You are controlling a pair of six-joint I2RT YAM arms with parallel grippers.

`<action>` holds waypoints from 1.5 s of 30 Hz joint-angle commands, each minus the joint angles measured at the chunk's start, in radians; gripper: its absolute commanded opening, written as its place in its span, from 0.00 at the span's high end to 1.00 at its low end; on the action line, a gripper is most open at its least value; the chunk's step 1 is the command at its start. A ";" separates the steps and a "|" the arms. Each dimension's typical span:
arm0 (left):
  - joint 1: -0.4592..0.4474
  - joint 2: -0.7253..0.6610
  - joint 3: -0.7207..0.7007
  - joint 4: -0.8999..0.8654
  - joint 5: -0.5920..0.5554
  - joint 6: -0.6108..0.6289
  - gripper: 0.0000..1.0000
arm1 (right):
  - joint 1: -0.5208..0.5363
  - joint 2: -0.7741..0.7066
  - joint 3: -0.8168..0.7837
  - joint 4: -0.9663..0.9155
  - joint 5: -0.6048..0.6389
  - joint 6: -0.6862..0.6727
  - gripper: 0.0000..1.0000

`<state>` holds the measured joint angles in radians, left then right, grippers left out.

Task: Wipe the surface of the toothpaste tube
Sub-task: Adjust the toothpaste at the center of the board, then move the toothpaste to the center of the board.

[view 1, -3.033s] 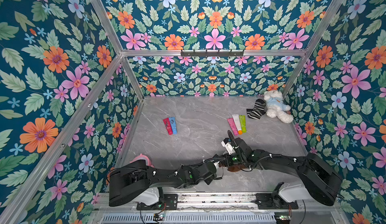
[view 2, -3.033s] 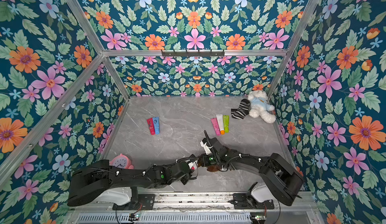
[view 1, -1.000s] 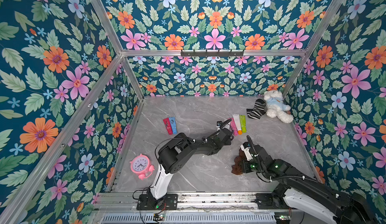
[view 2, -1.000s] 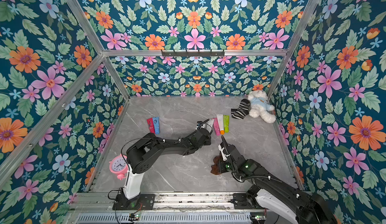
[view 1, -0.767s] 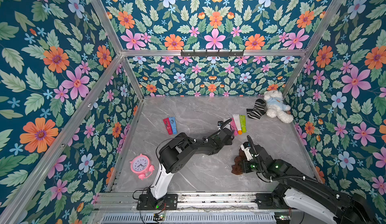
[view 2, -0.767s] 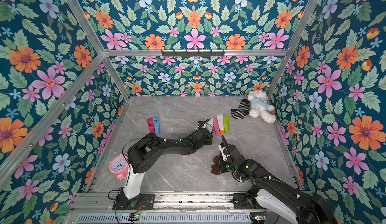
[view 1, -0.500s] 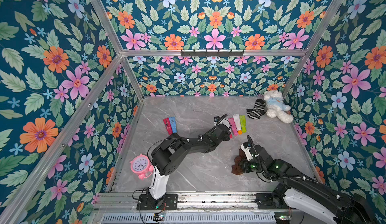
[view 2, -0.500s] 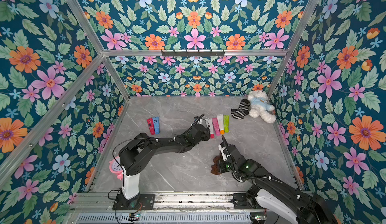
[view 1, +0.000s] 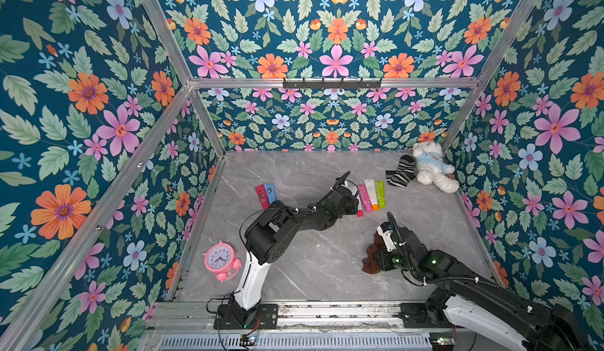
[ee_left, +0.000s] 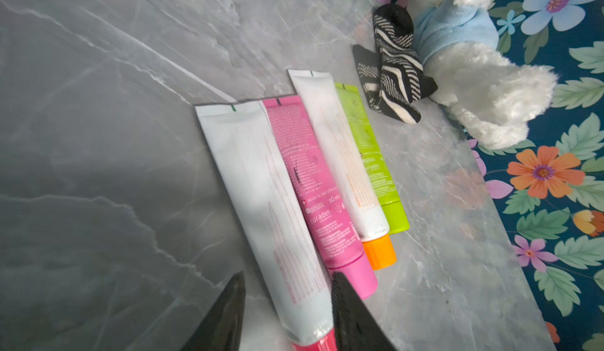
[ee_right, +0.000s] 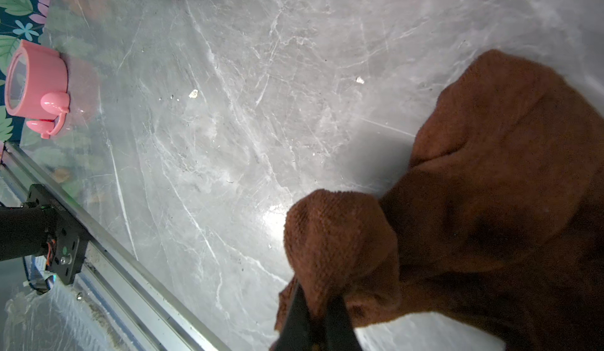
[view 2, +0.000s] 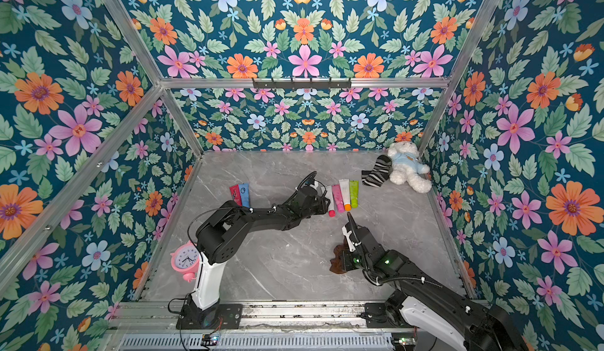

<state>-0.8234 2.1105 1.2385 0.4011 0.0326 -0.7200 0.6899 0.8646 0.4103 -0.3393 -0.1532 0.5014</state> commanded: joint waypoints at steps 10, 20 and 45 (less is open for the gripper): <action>0.012 0.077 0.052 0.099 0.084 -0.027 0.51 | 0.000 -0.009 -0.004 0.002 0.011 -0.003 1.00; 0.024 0.134 0.105 0.089 0.083 -0.016 0.50 | 0.000 -0.010 -0.003 0.005 0.006 -0.003 1.00; 0.278 -0.808 -0.366 -0.595 -0.464 0.248 0.28 | 0.000 -0.013 -0.008 0.022 -0.038 -0.024 1.00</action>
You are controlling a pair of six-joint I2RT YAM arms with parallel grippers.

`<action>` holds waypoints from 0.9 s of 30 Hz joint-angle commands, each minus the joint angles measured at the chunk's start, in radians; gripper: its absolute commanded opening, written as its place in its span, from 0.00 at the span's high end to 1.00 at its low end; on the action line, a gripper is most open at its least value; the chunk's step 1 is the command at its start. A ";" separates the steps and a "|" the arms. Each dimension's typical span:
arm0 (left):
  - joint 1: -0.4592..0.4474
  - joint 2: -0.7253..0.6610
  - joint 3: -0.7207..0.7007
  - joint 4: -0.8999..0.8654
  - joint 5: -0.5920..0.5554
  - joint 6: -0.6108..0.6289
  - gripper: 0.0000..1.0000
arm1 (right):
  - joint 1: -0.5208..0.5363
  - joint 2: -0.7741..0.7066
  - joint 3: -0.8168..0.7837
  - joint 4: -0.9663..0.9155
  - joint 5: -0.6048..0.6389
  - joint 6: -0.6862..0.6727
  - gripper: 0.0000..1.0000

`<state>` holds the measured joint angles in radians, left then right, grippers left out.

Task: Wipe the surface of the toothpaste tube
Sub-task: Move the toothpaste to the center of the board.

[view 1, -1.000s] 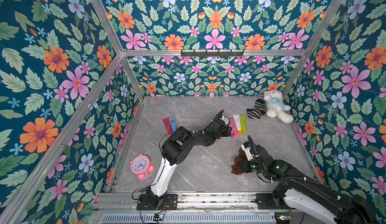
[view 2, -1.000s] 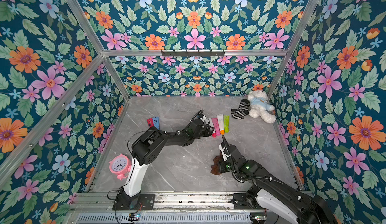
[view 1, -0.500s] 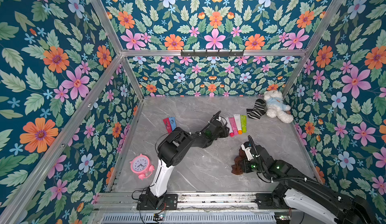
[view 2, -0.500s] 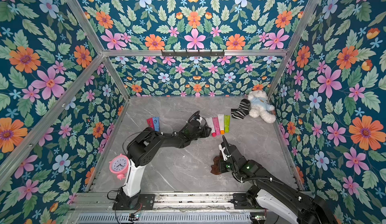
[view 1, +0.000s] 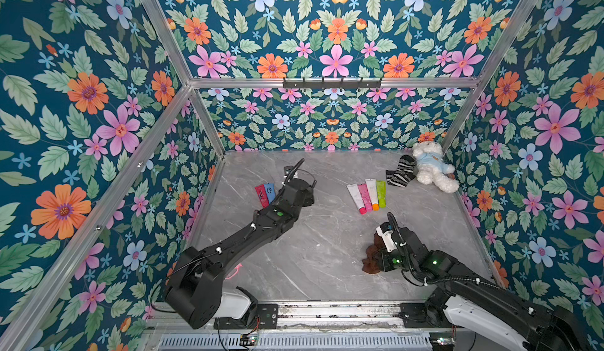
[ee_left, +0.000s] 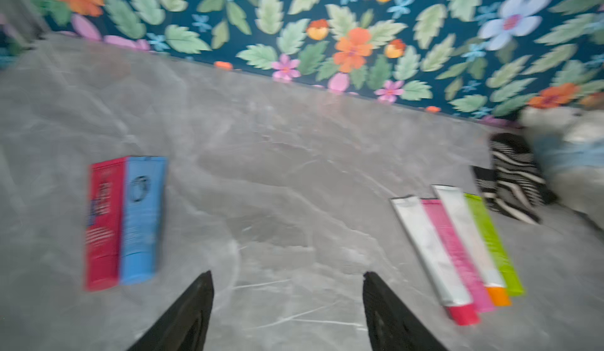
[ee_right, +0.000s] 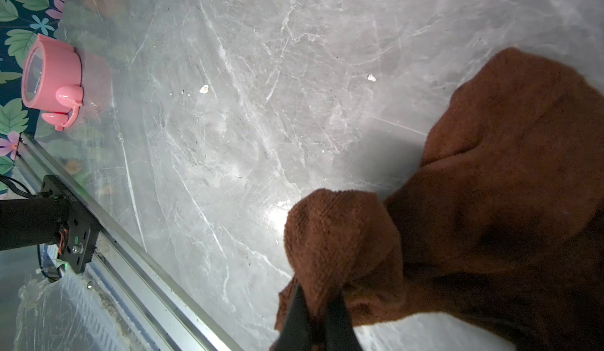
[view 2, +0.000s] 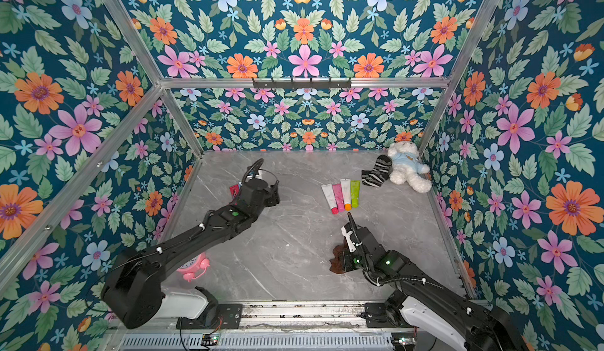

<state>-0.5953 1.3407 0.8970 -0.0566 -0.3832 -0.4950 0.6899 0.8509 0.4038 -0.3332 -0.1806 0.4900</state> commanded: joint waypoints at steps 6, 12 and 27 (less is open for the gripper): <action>0.240 -0.008 -0.064 -0.108 0.117 0.063 0.33 | 0.000 -0.006 -0.003 0.019 -0.016 -0.014 1.00; 0.331 0.145 -0.006 -0.094 0.213 0.090 0.41 | 0.000 -0.006 -0.004 0.019 -0.016 -0.014 1.00; 0.368 0.397 0.101 -0.041 0.304 0.118 0.53 | 0.000 0.014 0.001 0.019 -0.011 -0.015 1.00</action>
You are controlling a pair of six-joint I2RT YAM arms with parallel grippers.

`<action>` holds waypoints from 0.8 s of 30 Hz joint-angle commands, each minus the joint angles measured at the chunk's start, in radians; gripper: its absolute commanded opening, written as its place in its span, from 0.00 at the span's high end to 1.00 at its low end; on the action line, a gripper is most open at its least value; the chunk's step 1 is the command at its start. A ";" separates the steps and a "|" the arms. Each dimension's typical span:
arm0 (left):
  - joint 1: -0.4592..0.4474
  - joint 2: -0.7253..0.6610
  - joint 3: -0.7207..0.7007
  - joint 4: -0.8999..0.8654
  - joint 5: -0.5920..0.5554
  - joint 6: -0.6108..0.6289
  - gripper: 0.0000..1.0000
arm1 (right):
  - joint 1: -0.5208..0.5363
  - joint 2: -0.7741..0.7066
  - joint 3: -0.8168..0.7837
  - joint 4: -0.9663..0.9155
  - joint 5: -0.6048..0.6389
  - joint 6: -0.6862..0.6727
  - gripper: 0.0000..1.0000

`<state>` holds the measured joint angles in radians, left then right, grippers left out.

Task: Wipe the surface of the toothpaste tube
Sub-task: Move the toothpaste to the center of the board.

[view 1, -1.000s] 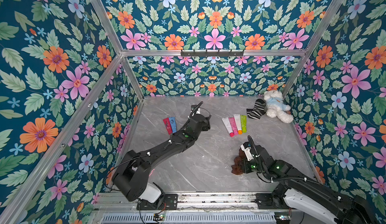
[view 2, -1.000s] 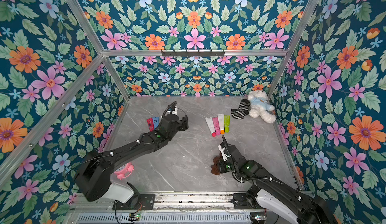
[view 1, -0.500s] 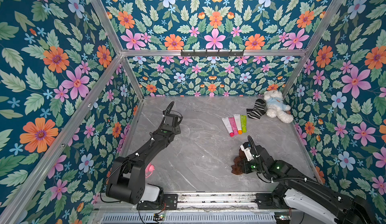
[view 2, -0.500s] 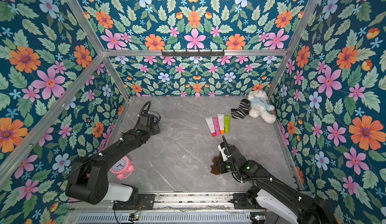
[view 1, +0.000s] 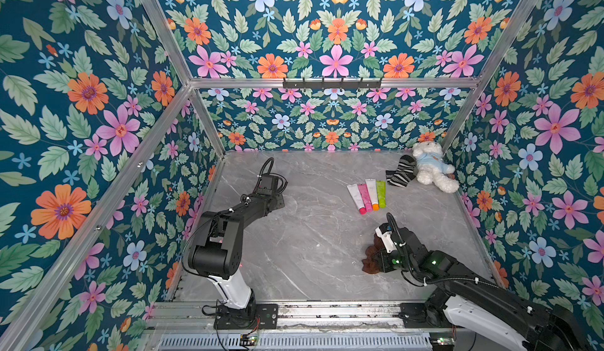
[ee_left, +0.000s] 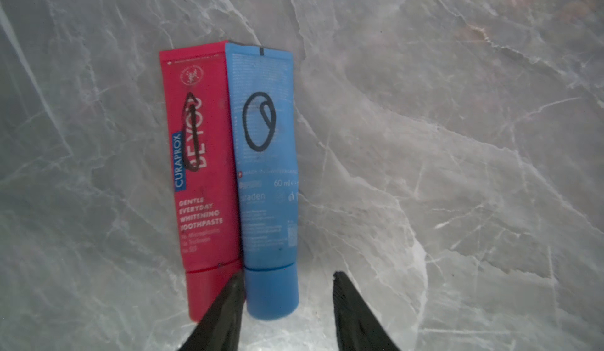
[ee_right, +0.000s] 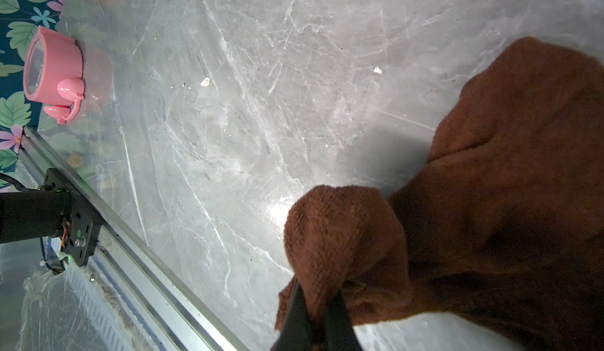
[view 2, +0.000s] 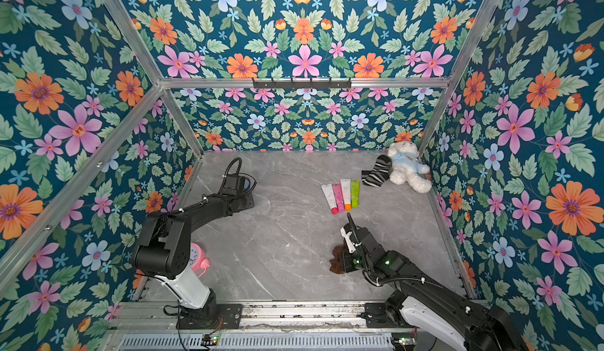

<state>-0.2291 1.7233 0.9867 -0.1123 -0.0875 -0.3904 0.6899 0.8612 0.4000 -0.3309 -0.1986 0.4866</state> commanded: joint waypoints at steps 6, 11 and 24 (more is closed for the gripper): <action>0.002 0.044 0.019 0.008 0.004 0.016 0.51 | 0.000 0.009 0.007 0.018 0.007 -0.011 1.00; 0.003 0.080 0.042 -0.004 0.020 0.019 0.55 | 0.000 0.009 0.007 0.018 0.004 -0.012 1.00; -0.025 0.049 0.028 -0.022 0.059 0.034 0.88 | 0.000 -0.003 0.005 0.012 0.002 -0.009 1.00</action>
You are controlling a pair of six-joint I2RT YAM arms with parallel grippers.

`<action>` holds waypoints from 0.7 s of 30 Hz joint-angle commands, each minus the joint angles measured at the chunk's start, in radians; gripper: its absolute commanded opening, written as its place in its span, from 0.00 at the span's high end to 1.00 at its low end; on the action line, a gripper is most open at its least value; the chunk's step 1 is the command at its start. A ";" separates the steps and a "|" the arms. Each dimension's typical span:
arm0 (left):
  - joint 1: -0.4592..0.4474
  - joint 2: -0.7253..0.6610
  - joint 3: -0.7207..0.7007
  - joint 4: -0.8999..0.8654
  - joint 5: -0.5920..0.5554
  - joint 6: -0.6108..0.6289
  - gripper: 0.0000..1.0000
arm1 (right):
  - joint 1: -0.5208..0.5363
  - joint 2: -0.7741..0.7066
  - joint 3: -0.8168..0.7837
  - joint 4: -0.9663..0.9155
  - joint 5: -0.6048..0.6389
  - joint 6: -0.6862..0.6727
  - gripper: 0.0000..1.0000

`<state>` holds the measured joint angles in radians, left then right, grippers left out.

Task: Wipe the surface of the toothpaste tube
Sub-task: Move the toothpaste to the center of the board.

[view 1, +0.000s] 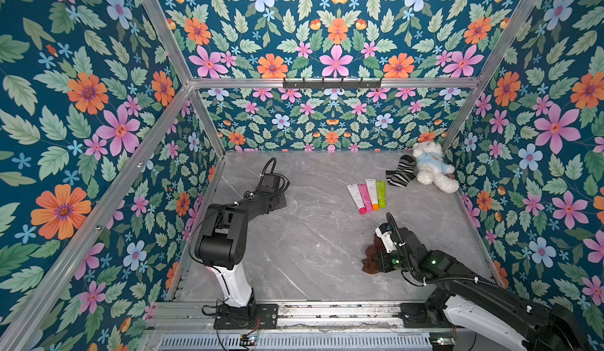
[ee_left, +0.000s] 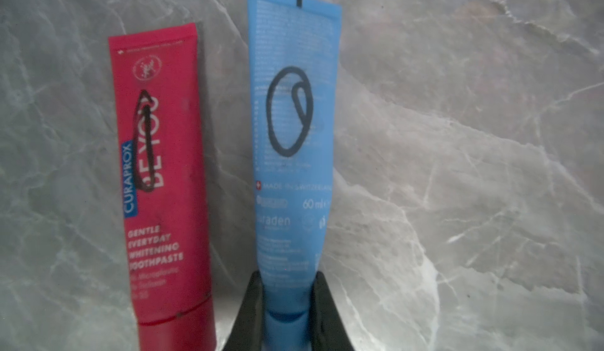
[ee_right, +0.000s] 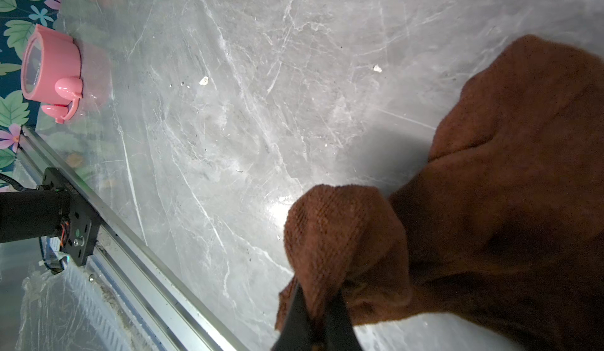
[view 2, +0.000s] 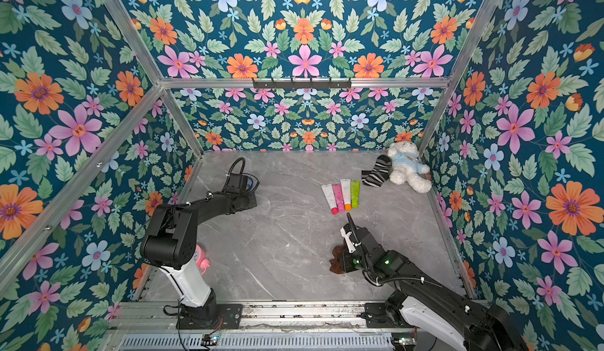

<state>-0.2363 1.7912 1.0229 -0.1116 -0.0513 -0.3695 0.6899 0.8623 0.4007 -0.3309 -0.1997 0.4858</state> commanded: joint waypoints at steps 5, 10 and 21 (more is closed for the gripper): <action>-0.173 -0.117 -0.071 -0.059 0.049 0.017 0.91 | 0.000 -0.049 0.000 -0.007 0.012 0.002 1.00; -0.364 -0.246 -0.171 -0.069 0.071 -0.019 0.91 | -0.004 -0.120 -0.004 -0.032 0.038 0.017 1.00; -0.701 -0.419 -0.360 -0.029 0.258 -0.052 0.88 | -0.013 -0.099 0.012 -0.017 0.016 0.028 1.00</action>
<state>-0.8864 1.3739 0.6880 -0.1673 0.1410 -0.4133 0.6765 0.7563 0.3992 -0.3470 -0.1795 0.4999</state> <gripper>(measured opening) 0.212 0.073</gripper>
